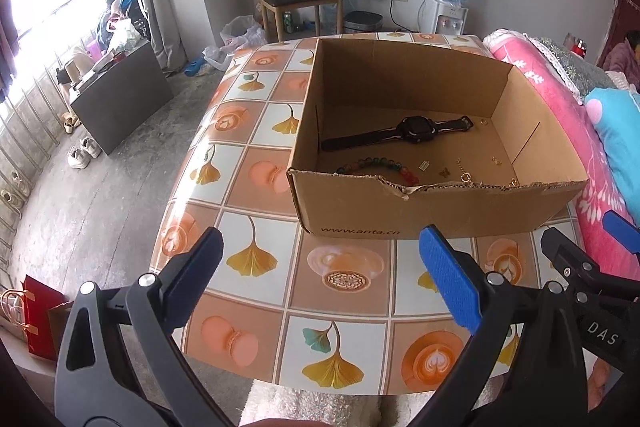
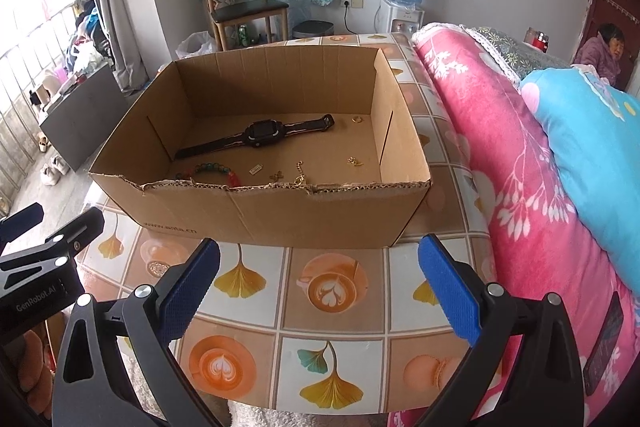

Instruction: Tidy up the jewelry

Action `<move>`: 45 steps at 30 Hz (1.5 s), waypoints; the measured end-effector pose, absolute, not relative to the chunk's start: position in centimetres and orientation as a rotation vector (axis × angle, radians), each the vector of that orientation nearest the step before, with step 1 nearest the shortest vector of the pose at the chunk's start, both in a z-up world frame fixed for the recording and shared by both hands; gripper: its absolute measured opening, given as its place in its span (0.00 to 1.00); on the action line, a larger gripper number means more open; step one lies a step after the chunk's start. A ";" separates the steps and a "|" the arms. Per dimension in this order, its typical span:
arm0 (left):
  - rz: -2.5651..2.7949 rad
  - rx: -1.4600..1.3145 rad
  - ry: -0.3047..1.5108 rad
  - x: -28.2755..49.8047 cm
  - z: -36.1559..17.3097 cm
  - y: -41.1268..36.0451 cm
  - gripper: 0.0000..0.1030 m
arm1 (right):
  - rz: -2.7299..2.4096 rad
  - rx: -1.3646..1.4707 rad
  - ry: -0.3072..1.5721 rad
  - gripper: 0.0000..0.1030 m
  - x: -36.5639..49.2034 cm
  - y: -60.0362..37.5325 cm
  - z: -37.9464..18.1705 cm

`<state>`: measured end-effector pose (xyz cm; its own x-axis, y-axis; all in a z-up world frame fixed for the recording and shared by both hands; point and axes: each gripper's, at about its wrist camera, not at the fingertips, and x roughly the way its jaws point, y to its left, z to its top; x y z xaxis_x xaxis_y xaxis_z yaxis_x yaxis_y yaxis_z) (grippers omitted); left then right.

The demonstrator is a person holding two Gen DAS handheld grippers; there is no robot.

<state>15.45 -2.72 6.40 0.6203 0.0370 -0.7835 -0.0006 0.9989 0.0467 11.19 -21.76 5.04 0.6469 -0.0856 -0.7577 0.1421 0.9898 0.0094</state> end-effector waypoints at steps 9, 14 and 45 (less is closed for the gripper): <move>0.011 0.026 0.913 15.4 6.3 -2.7 0.92 | -0.133 0.074 0.859 0.94 11.2 -21.9 5.0; 0.003 0.030 0.918 15.3 6.2 -2.8 0.92 | -0.138 0.079 0.857 0.94 11.0 -22.2 5.1; -0.002 0.030 0.922 15.2 6.3 -3.2 0.92 | -0.140 0.088 0.866 0.94 11.3 -22.1 5.0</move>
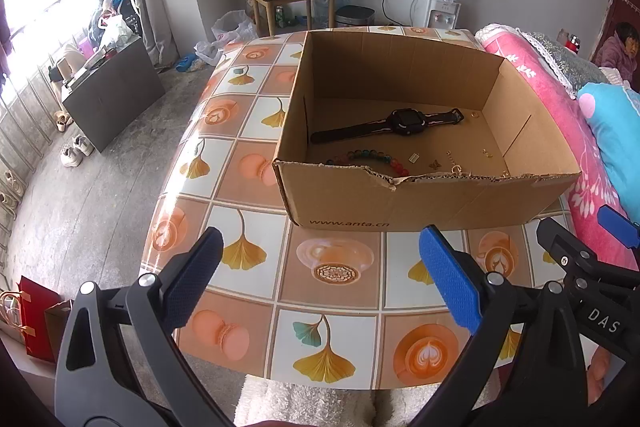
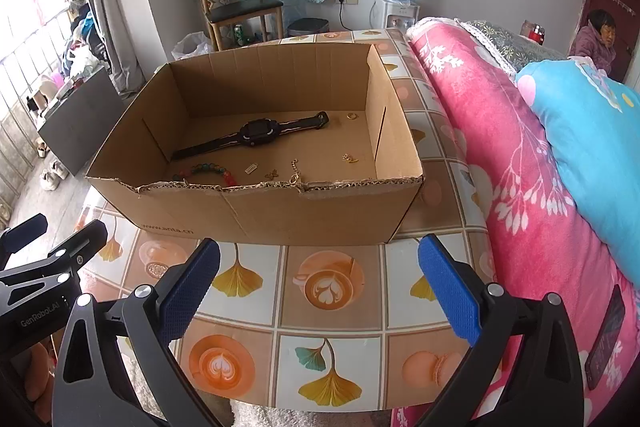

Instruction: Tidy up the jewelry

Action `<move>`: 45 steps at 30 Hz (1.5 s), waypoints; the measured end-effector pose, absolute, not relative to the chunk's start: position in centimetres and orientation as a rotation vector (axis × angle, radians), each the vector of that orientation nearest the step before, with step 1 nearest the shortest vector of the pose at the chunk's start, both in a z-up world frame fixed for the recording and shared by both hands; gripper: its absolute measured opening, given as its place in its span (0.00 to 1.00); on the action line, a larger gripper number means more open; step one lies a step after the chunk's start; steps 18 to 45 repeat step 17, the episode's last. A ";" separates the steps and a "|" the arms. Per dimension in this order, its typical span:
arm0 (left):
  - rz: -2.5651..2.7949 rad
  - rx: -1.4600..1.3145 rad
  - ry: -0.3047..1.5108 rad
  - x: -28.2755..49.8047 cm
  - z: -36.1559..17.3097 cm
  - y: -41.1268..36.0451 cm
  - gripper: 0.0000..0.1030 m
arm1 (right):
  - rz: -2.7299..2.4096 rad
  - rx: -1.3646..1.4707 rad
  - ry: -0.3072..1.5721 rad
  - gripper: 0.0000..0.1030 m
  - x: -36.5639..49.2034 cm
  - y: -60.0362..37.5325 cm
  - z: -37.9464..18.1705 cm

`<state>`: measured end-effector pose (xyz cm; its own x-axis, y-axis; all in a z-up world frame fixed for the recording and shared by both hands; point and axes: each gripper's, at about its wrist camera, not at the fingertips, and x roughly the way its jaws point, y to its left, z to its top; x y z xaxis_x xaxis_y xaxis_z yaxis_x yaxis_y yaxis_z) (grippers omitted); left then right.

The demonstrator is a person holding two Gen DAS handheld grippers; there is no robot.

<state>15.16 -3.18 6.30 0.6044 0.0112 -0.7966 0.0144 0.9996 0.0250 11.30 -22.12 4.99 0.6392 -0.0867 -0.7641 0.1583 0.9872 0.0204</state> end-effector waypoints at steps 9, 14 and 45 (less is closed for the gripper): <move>-0.004 0.030 0.919 15.2 6.4 -3.2 0.92 | -0.140 0.090 0.867 0.94 11.3 -22.2 5.0; -0.004 0.030 0.921 15.2 6.3 -3.2 0.92 | -0.141 0.093 0.867 0.94 11.3 -22.1 4.9; -0.002 0.030 0.920 15.1 6.4 -3.2 0.92 | -0.141 0.092 0.867 0.94 11.3 -22.1 4.9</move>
